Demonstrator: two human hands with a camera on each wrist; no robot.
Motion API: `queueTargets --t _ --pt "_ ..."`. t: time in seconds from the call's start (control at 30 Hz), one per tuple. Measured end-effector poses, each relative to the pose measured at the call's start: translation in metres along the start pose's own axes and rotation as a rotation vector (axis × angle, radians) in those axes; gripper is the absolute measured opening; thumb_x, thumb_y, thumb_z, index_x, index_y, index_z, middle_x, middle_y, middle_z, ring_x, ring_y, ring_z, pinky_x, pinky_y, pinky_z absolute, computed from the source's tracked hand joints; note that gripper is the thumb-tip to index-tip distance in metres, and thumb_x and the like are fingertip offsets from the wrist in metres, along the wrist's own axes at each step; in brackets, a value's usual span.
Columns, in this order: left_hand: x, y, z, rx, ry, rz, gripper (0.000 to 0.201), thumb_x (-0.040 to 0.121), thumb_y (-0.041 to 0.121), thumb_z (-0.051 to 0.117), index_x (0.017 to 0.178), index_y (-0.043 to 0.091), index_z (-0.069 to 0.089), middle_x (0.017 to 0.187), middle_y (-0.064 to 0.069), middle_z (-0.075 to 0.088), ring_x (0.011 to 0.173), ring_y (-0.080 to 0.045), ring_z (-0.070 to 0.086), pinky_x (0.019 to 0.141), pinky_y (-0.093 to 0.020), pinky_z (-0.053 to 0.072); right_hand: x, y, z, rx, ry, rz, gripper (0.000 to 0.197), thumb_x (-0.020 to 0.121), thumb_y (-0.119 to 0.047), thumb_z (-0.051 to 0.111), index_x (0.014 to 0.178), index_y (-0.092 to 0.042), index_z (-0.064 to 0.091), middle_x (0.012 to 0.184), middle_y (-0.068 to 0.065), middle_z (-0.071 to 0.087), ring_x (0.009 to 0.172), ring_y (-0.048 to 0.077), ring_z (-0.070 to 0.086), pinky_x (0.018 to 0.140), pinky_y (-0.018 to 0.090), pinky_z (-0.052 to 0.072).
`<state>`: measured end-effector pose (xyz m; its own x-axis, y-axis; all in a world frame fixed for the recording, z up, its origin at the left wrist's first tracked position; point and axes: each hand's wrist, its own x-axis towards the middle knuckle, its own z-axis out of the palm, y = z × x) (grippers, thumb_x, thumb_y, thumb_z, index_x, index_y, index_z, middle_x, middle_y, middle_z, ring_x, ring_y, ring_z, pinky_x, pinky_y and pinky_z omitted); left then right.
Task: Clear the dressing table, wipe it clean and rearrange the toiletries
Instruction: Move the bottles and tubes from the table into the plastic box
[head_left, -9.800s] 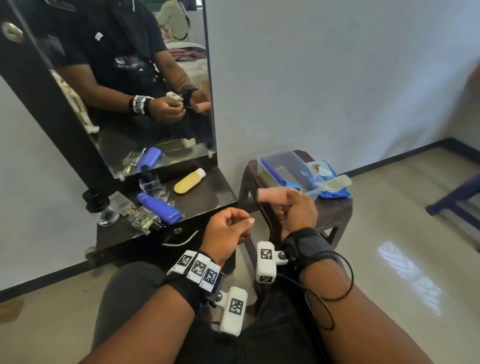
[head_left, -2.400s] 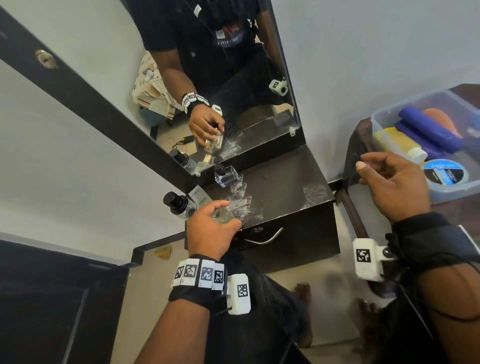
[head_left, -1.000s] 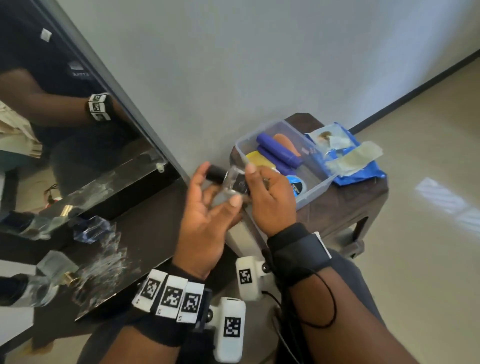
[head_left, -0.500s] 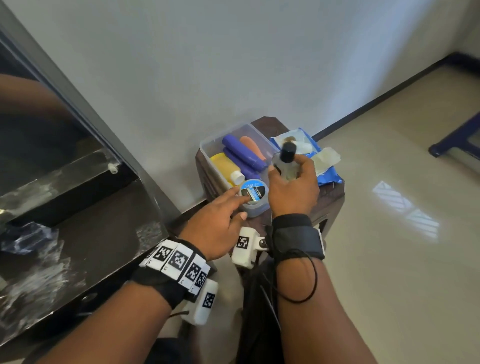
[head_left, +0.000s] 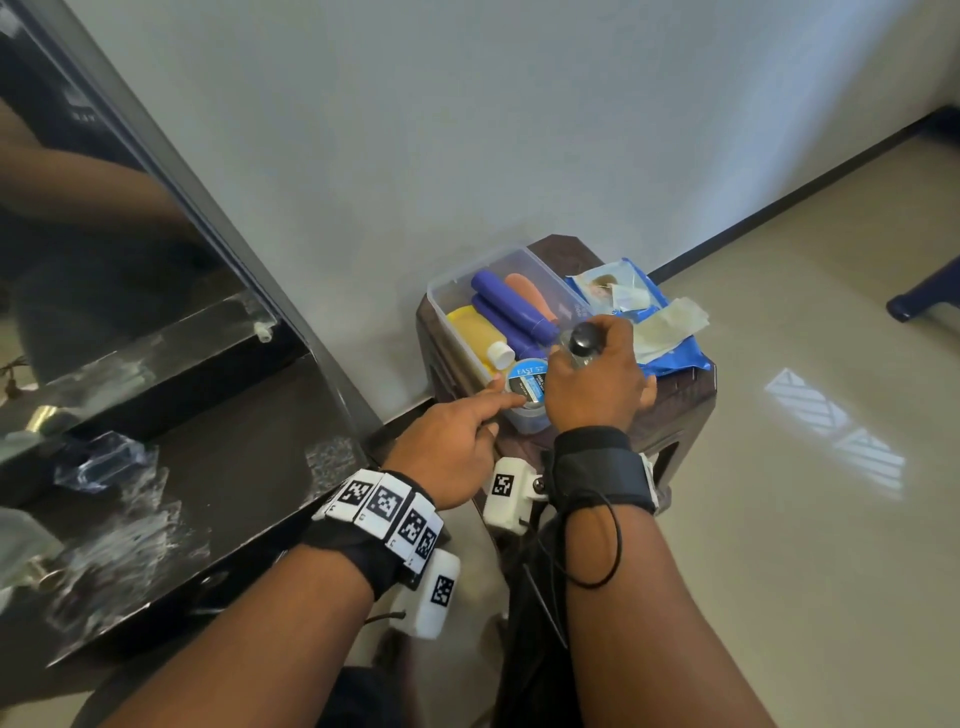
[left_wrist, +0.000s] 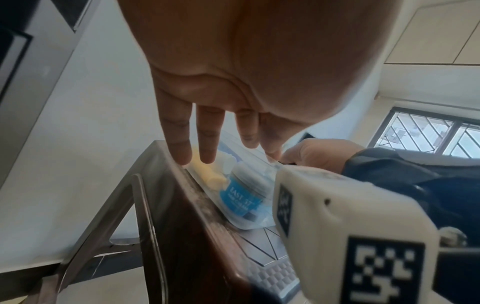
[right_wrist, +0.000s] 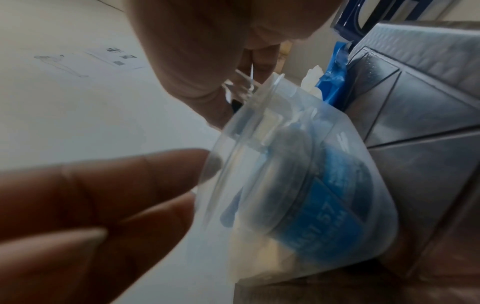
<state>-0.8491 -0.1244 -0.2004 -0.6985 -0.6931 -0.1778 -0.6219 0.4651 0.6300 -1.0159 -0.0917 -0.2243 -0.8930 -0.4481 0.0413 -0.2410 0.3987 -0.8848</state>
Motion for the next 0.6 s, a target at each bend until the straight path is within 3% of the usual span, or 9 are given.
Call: queueTargets --t 0.17,0.37,0.43,0.5,0.57,0.6 --pt "0.003 0.001 0.0 -0.029 0.027 -0.025 0.046 0.103 0.011 0.053 0.139 0.037 0.065 0.154 0.012 0.055 0.139 -0.017 0.055 0.114 -0.031 0.044 -0.002 -0.003 0.003 -0.167 -0.015 -0.021 0.013 0.093 -0.029 0.066 0.103 -0.036 0.062 0.098 -0.011 0.064 0.113 0.02 0.058 0.114 0.06 0.022" --pt "0.001 0.0 0.003 -0.024 -0.009 -0.034 0.048 0.103 0.013 0.054 0.145 0.035 0.059 0.159 0.008 0.05 0.14 -0.019 0.053 0.117 -0.036 0.043 -0.007 -0.008 0.001 -0.155 -0.029 -0.029 0.025 0.092 -0.038 0.067 0.116 -0.037 0.064 0.109 -0.01 0.068 0.12 0.018 0.055 0.117 0.058 0.022" --pt "-0.005 0.003 0.004 -0.055 -0.028 -0.011 0.05 0.101 0.015 0.057 0.148 0.031 0.057 0.163 0.005 0.044 0.148 -0.019 0.044 0.123 -0.031 0.033 -0.008 -0.012 -0.004 -0.098 0.005 -0.111 0.028 0.09 -0.041 0.067 0.117 -0.033 0.067 0.11 -0.006 0.07 0.118 0.021 0.057 0.114 0.053 0.029" --pt "-0.018 0.005 0.0 -0.057 0.026 -0.025 0.049 0.096 0.027 0.062 0.146 0.028 0.059 0.159 0.001 0.05 0.151 -0.026 0.04 0.126 -0.03 0.025 -0.014 -0.018 -0.007 0.001 0.039 -0.28 0.028 0.088 -0.037 0.066 0.111 -0.023 0.071 0.108 0.003 0.071 0.111 0.03 0.061 0.105 0.047 0.039" --pt "-0.039 0.003 -0.009 -0.108 0.172 -0.032 0.05 0.091 0.035 0.067 0.139 0.024 0.065 0.151 -0.002 0.059 0.146 -0.028 0.046 0.127 -0.033 0.024 -0.028 -0.026 -0.005 0.014 0.072 -0.428 0.025 0.086 -0.035 0.066 0.105 -0.02 0.071 0.109 0.005 0.072 0.109 0.033 0.062 0.101 0.051 0.044" --pt "-0.05 0.001 -0.015 -0.149 0.273 -0.025 0.048 0.089 0.036 0.07 0.135 0.023 0.068 0.147 -0.004 0.063 0.142 -0.023 0.05 0.127 -0.033 0.026 -0.034 -0.031 -0.004 0.006 0.064 -0.478 0.024 0.086 -0.035 0.066 0.105 -0.02 0.071 0.112 0.003 0.072 0.11 0.033 0.062 0.1 0.054 0.044"
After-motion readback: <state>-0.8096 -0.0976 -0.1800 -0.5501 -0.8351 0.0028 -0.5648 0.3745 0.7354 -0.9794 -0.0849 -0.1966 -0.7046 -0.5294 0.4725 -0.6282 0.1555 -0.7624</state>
